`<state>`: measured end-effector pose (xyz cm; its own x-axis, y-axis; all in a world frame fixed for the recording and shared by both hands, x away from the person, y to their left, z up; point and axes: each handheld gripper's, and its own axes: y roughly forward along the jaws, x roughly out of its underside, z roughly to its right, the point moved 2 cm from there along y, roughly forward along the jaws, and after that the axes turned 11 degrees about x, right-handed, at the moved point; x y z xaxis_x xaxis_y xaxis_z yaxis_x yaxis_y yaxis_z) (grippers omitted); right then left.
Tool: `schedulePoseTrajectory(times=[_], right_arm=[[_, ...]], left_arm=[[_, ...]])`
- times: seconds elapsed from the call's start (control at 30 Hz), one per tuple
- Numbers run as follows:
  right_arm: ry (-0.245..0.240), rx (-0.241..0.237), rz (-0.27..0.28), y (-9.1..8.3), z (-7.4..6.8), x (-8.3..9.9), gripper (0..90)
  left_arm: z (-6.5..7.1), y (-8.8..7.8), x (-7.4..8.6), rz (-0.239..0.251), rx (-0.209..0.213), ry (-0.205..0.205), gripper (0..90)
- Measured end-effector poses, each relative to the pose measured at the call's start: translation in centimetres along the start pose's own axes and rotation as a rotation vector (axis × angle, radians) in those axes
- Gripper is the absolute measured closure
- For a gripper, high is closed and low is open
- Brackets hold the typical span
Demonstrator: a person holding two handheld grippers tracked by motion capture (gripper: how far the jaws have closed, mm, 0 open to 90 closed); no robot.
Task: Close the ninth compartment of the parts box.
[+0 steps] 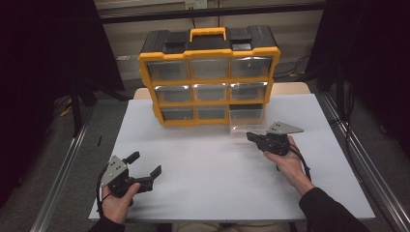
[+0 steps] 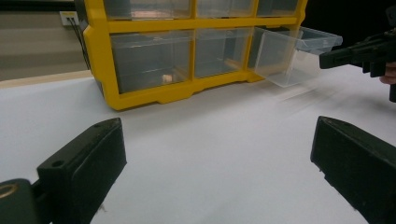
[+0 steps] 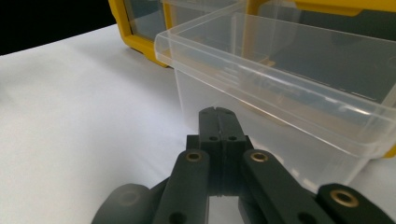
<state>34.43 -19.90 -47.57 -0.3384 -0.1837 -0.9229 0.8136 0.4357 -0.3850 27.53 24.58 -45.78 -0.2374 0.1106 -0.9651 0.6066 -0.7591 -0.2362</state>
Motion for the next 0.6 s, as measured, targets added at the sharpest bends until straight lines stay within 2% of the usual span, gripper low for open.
schedulePoseTrajectory(times=[0.37,0.6], right_arm=[[-0.009,0.03,0.002,0.48,0.44,0.08,90.0],[-0.012,0.033,0.009,0.69,0.45,0.0,90.0]], left_arm=[[0.01,-0.01,-0.01,-0.01,0.006,0.013,3.1],[0.02,-0.01,-0.02,-0.005,0.004,0.012,3.1]])
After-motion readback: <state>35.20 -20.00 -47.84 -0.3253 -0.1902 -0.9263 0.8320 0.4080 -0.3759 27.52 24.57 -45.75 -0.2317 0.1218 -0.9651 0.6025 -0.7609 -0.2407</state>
